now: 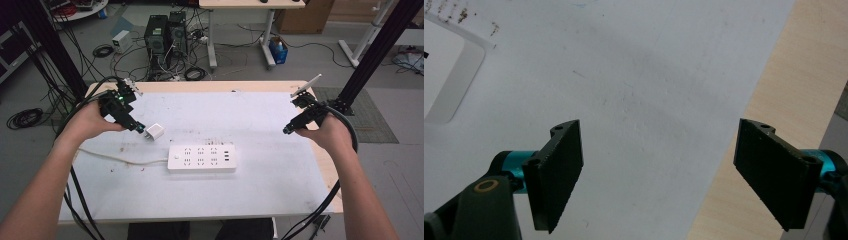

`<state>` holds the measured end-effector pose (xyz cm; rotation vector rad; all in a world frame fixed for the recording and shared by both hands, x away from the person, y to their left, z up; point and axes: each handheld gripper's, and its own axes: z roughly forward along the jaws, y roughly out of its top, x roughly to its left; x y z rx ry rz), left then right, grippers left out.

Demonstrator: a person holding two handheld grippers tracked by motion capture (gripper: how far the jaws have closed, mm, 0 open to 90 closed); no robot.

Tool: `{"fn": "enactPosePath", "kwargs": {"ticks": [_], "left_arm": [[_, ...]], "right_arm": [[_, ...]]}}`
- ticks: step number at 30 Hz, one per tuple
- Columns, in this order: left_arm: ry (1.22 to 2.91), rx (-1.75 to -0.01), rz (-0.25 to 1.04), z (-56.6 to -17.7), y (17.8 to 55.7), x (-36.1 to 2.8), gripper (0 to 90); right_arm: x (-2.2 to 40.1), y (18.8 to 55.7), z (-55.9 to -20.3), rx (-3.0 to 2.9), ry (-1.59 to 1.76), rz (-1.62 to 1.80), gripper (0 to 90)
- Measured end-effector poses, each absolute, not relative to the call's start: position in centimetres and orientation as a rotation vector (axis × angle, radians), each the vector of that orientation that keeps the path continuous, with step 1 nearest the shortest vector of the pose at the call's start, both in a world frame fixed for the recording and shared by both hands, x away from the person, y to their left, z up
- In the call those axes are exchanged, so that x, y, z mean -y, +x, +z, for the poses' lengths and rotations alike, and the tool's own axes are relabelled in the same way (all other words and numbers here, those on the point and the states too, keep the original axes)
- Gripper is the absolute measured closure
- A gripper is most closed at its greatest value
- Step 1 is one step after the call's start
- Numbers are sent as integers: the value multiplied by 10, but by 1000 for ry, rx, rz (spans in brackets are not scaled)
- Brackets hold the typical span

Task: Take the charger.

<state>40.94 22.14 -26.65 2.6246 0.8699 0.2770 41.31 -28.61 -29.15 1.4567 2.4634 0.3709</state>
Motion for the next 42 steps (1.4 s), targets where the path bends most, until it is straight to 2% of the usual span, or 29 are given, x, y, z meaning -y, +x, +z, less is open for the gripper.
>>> {"fn": "enactPosePath", "kwargs": {"ticks": [24, 42], "left_arm": [[2645, -868, 273, -272, 420, -218, 169], [2645, -1027, 214, -334, 459, -199, 170]], "right_arm": [[287, 413, -292, -2461, 1443, 393, 193], [287, 413, -291, -2449, 1451, 406, 193]]}}
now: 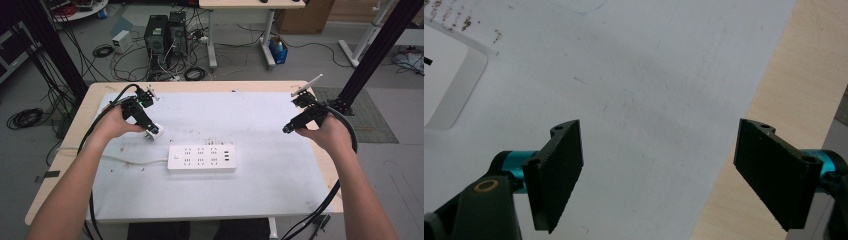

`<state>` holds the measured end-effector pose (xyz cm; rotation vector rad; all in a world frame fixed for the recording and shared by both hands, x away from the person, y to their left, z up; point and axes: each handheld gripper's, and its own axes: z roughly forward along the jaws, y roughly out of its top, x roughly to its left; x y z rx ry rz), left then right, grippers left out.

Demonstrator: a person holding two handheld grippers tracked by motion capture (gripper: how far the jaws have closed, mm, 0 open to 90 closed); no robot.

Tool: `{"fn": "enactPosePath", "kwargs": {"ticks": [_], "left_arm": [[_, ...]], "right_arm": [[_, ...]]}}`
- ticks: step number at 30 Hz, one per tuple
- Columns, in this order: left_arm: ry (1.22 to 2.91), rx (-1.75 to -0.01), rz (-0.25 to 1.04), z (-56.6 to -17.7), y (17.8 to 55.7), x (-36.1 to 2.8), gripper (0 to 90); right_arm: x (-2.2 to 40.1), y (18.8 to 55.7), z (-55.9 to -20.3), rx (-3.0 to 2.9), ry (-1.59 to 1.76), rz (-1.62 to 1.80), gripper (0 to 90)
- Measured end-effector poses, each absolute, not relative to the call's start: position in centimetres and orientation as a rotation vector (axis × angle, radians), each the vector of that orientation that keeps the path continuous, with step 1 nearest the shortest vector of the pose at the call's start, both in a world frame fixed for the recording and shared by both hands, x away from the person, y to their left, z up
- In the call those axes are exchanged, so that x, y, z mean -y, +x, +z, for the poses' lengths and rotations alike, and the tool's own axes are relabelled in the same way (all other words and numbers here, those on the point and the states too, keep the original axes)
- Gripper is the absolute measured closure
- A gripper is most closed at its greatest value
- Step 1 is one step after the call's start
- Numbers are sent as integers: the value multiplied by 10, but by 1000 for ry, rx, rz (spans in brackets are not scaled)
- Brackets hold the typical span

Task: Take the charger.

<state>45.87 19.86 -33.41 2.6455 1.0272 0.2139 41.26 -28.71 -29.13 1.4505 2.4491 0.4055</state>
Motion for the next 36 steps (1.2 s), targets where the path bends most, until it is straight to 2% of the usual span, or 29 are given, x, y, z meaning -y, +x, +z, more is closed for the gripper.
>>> {"fn": "enactPosePath", "kwargs": {"ticks": [12, 18, 22, 24, 29, 31, 36], "left_arm": [[2704, -1160, 170, -379, 482, -193, 170], [2732, -1194, 192, -396, 487, -186, 180], [2723, -1206, 186, -399, 489, -185, 221], [2722, -1212, 170, -400, 490, -186, 274], [2731, -1220, 167, -405, 491, -187, 311], [2724, -1227, 197, -405, 491, -188, 383], [2714, -1229, 175, -404, 490, -192, 421]], "right_arm": [[287, 409, -288, -2440, 1447, 417, 193], [286, 406, -287, -2442, 1433, 421, 193], [287, 405, -287, -2442, 1431, 425, 193], [287, 405, -287, -2439, 1431, 428, 193], [286, 405, -287, -2446, 1422, 427, 193], [284, 404, -287, -2446, 1423, 425, 193], [282, 404, -288, -2451, 1409, 428, 193]]}}
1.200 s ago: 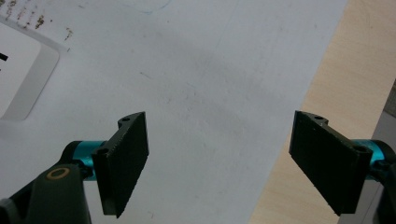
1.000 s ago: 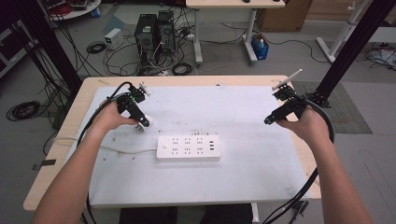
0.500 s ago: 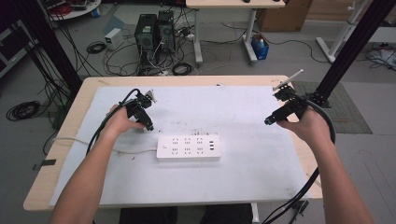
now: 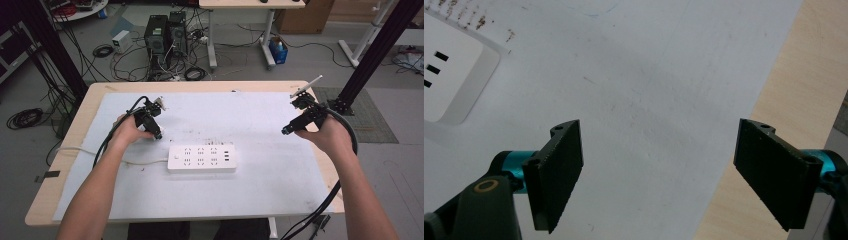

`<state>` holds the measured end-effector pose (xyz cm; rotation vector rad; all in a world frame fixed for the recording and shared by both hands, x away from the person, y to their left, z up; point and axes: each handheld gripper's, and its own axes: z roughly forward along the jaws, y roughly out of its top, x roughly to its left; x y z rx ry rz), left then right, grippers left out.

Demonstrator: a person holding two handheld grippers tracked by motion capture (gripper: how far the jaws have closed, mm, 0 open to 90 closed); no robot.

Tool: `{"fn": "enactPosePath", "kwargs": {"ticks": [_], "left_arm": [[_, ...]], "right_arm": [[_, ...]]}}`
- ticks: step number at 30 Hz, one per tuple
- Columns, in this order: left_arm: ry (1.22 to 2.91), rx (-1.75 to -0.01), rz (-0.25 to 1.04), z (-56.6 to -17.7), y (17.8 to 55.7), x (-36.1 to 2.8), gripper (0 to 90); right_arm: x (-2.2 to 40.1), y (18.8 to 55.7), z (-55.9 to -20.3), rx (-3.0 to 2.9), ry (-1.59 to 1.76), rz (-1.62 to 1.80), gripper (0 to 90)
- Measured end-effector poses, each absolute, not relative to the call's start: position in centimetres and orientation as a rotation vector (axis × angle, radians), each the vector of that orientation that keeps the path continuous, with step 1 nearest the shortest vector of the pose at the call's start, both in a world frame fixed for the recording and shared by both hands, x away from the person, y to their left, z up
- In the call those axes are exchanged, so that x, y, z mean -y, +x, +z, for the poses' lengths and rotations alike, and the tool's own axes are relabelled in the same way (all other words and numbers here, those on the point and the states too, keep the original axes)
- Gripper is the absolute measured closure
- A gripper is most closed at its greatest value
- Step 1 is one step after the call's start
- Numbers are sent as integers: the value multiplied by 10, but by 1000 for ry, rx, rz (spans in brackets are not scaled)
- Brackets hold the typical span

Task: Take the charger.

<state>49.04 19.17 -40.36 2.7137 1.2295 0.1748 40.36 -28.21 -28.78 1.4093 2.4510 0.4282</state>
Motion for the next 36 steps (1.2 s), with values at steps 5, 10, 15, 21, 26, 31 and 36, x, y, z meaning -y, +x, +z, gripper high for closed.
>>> {"fn": "enactPosePath", "kwargs": {"ticks": [5, 10, 15, 21, 26, 31, 36], "left_arm": [[2699, -1238, 173, -404, 490, -192, 423], [2699, -1245, 208, -403, 490, -194, 425], [2676, -1239, 198, -393, 486, -198, 425], [2628, -1183, 240, -353, 468, -204, 426], [2599, -1116, 265, -318, 450, -203, 425], [2582, -1033, 299, -289, 434, -198, 425], [2587, -1008, 324, -279, 426, -195, 425]], "right_arm": [[282, 404, -288, -2454, 1405, 426, 193], [283, 404, -288, -2451, 1410, 432, 193], [285, 404, -288, -2451, 1414, 429, 193], [286, 405, -288, -2451, 1420, 433, 193], [285, 405, -288, -2454, 1424, 431, 193], [284, 405, -289, -2451, 1421, 441, 193], [284, 404, -291, -2451, 1430, 438, 193]]}}
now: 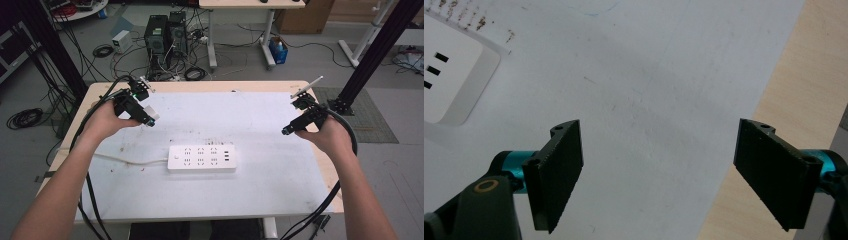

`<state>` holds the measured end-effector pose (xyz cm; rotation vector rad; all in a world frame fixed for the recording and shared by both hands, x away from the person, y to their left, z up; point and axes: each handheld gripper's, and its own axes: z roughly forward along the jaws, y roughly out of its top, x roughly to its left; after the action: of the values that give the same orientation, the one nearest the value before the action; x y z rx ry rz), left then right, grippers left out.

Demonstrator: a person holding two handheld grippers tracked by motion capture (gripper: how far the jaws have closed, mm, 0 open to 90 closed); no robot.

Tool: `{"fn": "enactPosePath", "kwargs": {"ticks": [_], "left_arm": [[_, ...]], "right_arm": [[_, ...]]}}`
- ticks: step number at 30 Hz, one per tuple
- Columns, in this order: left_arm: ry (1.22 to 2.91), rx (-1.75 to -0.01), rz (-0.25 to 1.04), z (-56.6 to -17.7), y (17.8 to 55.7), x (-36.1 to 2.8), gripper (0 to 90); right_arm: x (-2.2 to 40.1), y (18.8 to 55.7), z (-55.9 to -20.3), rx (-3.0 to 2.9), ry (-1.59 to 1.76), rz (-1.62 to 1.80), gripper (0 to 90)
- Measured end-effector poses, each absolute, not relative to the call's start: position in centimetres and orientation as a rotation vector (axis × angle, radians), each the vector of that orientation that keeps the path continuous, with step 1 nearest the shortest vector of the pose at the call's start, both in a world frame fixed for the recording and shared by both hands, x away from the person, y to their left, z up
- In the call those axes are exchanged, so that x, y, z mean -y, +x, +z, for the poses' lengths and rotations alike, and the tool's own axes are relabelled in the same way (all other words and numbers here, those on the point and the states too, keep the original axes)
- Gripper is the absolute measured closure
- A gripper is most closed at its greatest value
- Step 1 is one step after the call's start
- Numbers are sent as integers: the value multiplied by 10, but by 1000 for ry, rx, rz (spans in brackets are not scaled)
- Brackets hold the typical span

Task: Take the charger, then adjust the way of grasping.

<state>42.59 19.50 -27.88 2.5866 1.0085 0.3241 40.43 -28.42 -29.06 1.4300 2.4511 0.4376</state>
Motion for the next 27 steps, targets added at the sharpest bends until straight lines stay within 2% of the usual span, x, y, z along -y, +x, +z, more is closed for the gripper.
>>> {"fn": "enactPosePath", "kwargs": {"ticks": [8, 18, 21, 22, 27], "left_arm": [[2586, -959, 337, -269, 419, -192, 425], [2583, -784, 357, -252, 406, -162, 425], [2583, -784, 357, -252, 406, -162, 425], [2604, -656, 332, -246, 399, -141, 425], [2653, -504, 276, -242, 394, -117, 425]], "right_arm": [[279, 405, -286, -2468, 1422, 517, 193], [267, 409, -274, -2514, 1496, 736, 194], [264, 408, -273, -2522, 1497, 771, 194], [257, 407, -266, -2551, 1507, 875, 194], [249, 406, -262, -2585, 1568, 981, 194]]}}
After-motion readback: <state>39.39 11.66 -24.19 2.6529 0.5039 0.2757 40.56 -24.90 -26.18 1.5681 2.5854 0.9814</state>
